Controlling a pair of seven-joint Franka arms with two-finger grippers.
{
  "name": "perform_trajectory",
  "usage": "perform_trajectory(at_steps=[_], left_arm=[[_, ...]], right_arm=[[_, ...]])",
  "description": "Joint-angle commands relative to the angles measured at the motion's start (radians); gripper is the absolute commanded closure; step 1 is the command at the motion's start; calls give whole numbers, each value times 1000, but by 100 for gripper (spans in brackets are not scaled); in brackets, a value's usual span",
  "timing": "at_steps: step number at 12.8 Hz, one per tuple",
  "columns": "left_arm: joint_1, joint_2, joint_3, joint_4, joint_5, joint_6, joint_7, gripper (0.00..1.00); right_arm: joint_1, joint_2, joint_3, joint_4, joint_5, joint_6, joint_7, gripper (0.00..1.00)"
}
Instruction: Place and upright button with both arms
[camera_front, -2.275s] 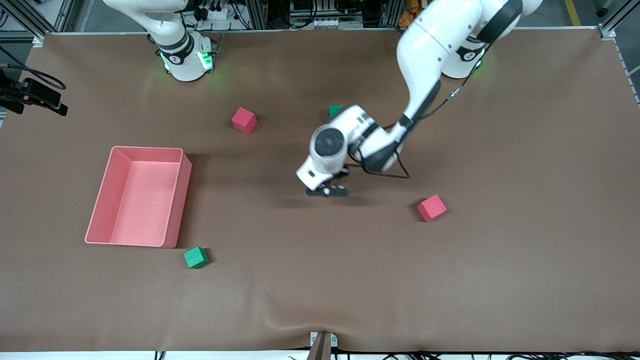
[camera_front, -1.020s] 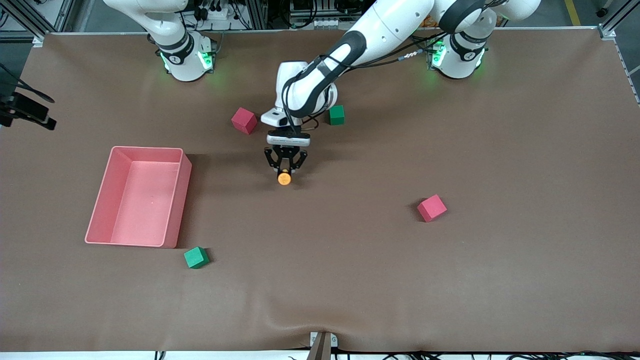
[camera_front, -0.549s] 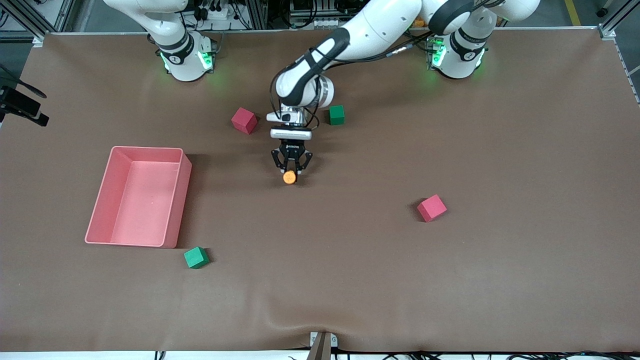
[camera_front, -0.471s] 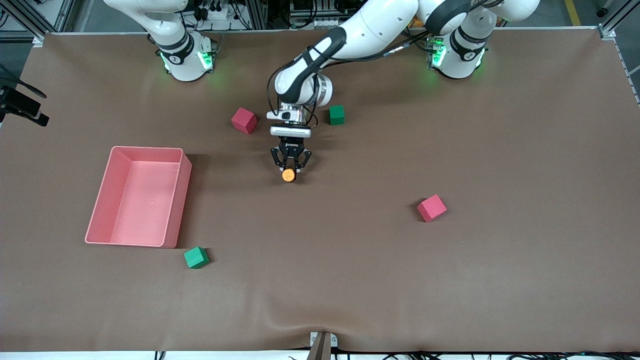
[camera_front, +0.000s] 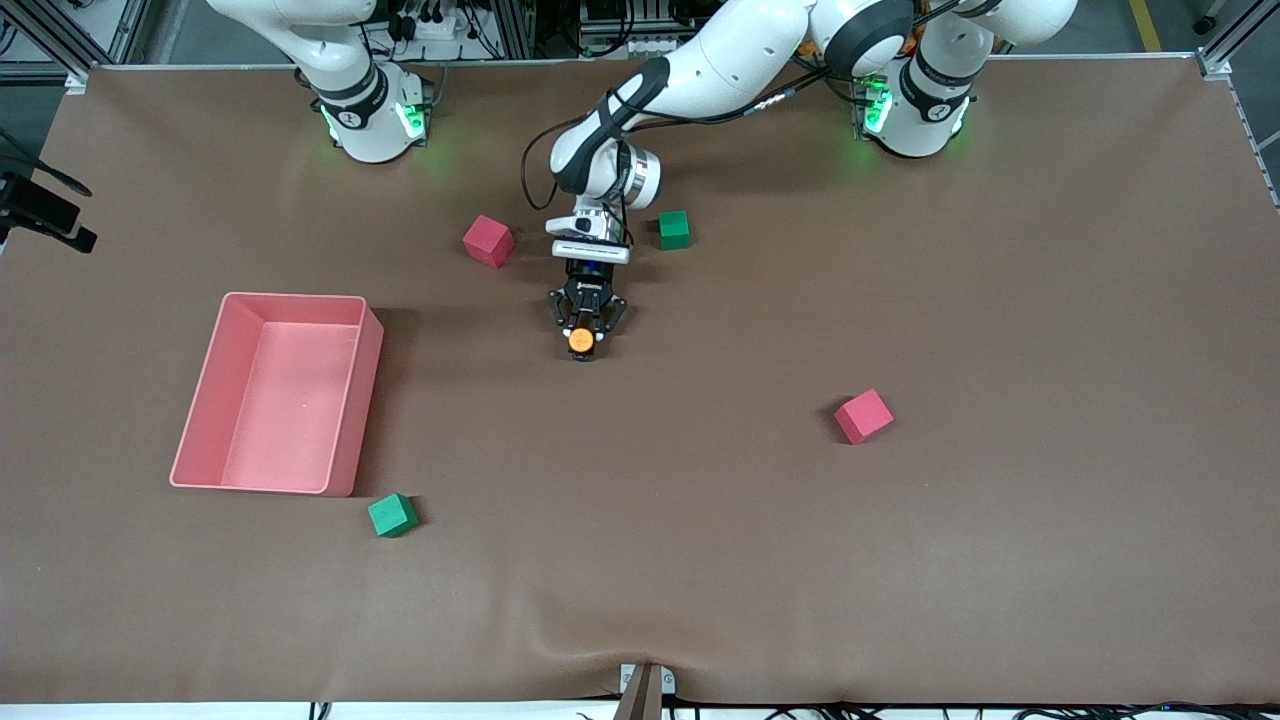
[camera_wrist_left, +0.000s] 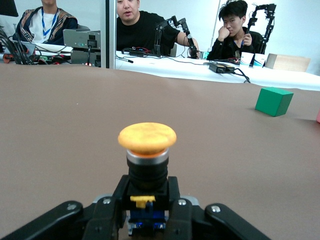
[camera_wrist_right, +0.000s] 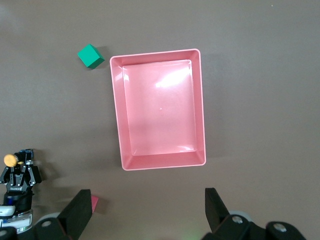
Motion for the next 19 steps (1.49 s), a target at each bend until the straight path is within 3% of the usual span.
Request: perform_trajectory(at_steps=[1,8,13,19], left_arm=[[-15,26,-17,34,-1,-19,-30,0],[-157,-61,-28,93,-487,-19,34,0],[-151,-175,-44,167,-929,-19,423,0],[101,-461,-39,189,-1395,-22,1030,0]], right_arm=[[-11,-4,9,15,15,-14,15,0],[-14,-6,9,17,13,-25,15,0],[-12,-15,10,17,13,-28,15,0],[-14,-20,7,17,13,-37,13,0]])
